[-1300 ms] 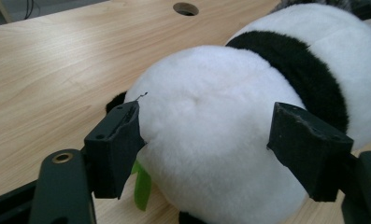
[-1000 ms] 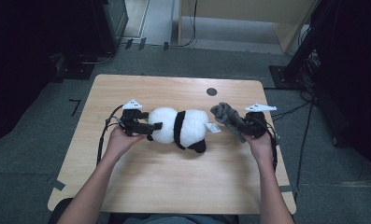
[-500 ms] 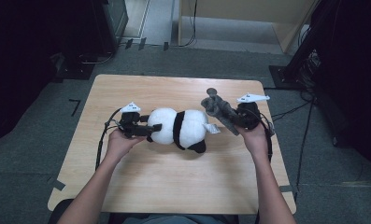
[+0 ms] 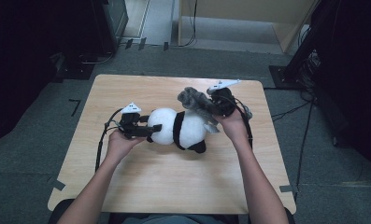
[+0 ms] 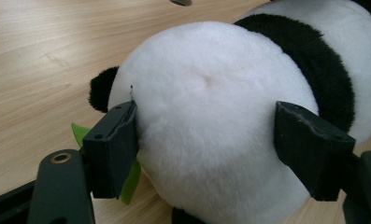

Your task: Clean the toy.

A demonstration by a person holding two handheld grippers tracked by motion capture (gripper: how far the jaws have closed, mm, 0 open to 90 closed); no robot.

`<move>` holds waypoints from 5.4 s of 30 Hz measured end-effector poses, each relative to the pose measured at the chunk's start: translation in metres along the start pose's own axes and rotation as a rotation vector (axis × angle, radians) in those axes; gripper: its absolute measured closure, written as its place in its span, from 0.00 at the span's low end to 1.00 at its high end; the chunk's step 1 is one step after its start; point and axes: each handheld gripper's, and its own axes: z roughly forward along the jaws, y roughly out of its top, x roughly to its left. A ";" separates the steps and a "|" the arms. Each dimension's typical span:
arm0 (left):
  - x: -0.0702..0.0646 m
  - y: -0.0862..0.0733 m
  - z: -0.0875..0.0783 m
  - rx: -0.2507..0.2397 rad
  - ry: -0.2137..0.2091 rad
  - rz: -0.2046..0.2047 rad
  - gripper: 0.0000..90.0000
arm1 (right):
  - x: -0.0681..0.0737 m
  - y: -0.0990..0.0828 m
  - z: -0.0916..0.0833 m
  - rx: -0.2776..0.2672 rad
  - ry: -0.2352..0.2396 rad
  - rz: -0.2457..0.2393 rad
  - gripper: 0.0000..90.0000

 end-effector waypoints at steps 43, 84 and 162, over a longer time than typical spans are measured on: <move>-0.001 0.002 0.000 0.017 0.011 -0.023 0.29 | 0.020 0.037 0.081 0.180 0.099 -0.053 0.83; 0.000 0.001 0.001 0.016 0.005 -0.038 0.29 | -0.030 0.012 0.019 0.115 0.060 0.025 0.83; -0.001 0.000 0.000 0.011 0.003 -0.029 0.34 | -0.022 0.000 -0.013 -0.004 0.107 0.040 0.83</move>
